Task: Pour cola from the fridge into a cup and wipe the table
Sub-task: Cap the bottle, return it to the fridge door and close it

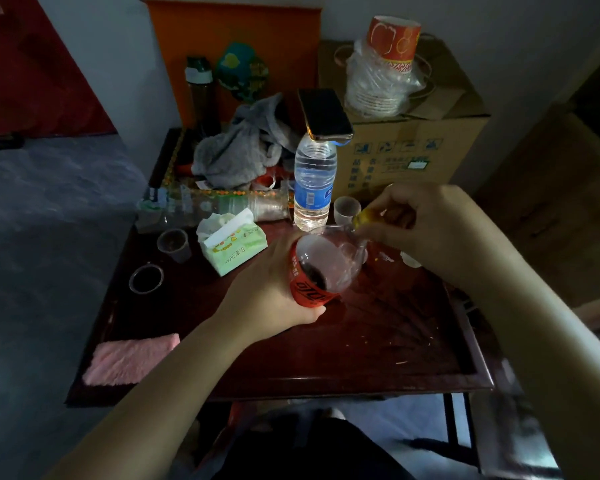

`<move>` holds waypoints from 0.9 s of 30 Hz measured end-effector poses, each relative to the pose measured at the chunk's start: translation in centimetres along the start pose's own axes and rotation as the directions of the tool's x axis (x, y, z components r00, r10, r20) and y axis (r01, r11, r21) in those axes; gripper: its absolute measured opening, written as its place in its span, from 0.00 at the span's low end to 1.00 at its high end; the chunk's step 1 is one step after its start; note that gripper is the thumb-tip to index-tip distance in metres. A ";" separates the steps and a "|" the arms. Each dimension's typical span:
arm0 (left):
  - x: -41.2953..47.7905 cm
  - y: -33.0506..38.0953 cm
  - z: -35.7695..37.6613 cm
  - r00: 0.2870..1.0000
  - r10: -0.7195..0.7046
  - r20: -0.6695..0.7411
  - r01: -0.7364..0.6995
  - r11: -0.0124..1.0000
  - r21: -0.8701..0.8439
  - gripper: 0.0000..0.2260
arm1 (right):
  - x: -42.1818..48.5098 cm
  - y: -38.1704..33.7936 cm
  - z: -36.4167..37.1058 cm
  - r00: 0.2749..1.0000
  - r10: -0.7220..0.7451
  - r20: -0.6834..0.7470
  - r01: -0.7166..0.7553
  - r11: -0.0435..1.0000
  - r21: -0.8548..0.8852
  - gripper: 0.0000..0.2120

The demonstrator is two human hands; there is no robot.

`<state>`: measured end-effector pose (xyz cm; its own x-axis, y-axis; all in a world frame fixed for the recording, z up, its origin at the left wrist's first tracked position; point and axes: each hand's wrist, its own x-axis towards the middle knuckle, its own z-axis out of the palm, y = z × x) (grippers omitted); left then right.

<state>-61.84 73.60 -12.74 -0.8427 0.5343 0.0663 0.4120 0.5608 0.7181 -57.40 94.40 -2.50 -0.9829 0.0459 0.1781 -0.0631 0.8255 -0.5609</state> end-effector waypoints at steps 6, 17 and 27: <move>-1.1 -1.8 -3.0 0.998 0.018 0.058 -0.016 1.000 -0.025 0.41 | -0.7 -3.2 3.2 0.984 0.040 -0.176 -0.069 0.984 -0.167 0.21; -3.5 -4.1 -5.9 0.988 0.098 0.117 -0.104 0.993 0.047 0.40 | -3.4 -7.2 4.7 0.996 0.042 -0.083 -0.038 0.998 0.045 0.13; -4.0 -4.8 -7.3 0.984 0.124 0.128 -0.128 0.992 0.024 0.40 | -3.9 -8.7 5.7 0.980 -0.056 -0.192 0.025 0.987 -0.160 0.18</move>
<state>-62.93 64.14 -11.42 -0.7340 0.6760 0.0652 0.5242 0.5028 0.6873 -54.02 83.85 -2.96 -0.9263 0.1068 0.3613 -0.0592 0.9058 -0.4196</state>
